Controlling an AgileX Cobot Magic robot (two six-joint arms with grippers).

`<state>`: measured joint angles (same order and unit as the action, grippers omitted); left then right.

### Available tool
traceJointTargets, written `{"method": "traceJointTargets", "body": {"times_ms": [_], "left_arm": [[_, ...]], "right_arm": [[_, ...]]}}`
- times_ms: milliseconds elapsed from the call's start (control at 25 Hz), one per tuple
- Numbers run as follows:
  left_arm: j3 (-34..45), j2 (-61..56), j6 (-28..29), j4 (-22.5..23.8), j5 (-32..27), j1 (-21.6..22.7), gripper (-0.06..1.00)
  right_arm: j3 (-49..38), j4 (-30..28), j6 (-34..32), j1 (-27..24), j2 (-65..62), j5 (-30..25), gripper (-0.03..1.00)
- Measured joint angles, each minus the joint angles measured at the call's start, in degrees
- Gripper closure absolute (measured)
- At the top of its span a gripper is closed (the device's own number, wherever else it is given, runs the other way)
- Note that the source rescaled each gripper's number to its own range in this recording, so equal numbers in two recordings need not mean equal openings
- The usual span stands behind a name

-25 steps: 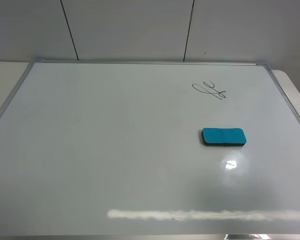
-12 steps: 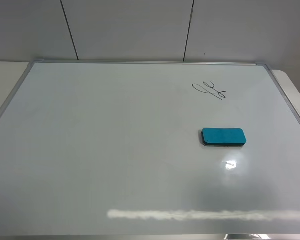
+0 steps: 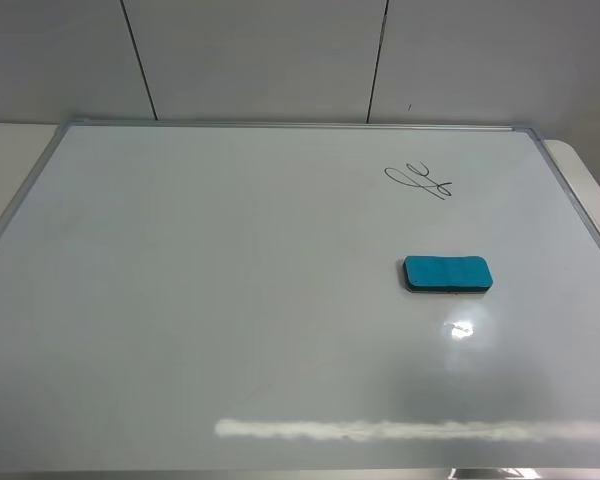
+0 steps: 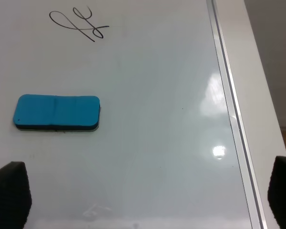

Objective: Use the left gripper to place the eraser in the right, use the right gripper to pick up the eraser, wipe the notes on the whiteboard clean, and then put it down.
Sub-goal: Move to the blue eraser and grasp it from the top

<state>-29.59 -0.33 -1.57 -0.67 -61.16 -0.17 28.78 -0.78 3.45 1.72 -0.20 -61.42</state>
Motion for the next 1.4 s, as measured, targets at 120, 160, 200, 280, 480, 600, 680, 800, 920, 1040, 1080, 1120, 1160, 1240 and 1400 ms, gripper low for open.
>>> {"method": "traceJointTargets", "body": {"times_ms": [120,160,200,280,480,600,680,800,920,1040,1080,1120,1160,1240,1400], "left_arm": [[0.0,0.0,0.0,0.0,0.0,0.0,-0.06],[0.0,0.0,0.0,0.0,0.0,0.0,-0.06],[0.0,0.0,0.0,0.0,0.0,0.0,-0.06],[0.0,0.0,0.0,0.0,0.0,0.0,-0.06],[0.0,0.0,0.0,0.0,0.0,0.0,-0.06],[0.0,0.0,0.0,0.0,0.0,0.0,-0.06],[0.0,0.0,0.0,0.0,0.0,0.0,-0.06],[0.0,0.0,0.0,0.0,0.0,0.0,-0.06],[0.0,0.0,0.0,0.0,0.0,0.0,-0.06],[0.0,0.0,0.0,0.0,0.0,0.0,-0.06],[0.0,0.0,0.0,0.0,0.0,0.0,-0.06],[0.0,0.0,0.0,0.0,0.0,0.0,-0.06],[0.0,0.0,0.0,0.0,0.0,0.0,-0.06],[0.0,0.0,0.0,0.0,0.0,0.0,-0.06],[0.0,0.0,0.0,0.0,0.0,0.0,-0.06]], "right_arm": [[0.0,-0.2,-0.5,0.0,0.0,0.0,-0.03],[0.0,-0.5,-0.2,0.1,0.2,0.0,-0.03],[0.0,-0.9,0.4,0.2,1.1,0.0,-0.03],[0.1,-1.0,2.0,1.1,4.8,0.0,-0.03],[4.8,-1.5,13.0,3.6,21.4,0.1,-0.03],[10.3,-2.8,23.1,6.8,32.7,1.4,-0.03],[13.4,-5.9,31.9,9.5,41.2,4.9,-0.03],[17.3,-11.2,38.4,12.5,53.5,11.5,-0.03],[19.2,-12.3,40.1,13.6,65.4,16.1,-0.03],[19.3,-8.4,44.5,13.6,74.5,18.0,-0.03],[19.3,-5.9,47.3,13.6,77.0,18.2,-0.03],[19.3,-3.3,50.4,13.6,79.1,18.5,-0.03],[19.3,-1.2,53.0,13.6,80.6,19.1,-0.03],[19.3,3.3,58.7,13.6,83.5,21.2,-0.03],[19.4,7.4,65.2,13.6,88.2,24.4,-0.03]]}}
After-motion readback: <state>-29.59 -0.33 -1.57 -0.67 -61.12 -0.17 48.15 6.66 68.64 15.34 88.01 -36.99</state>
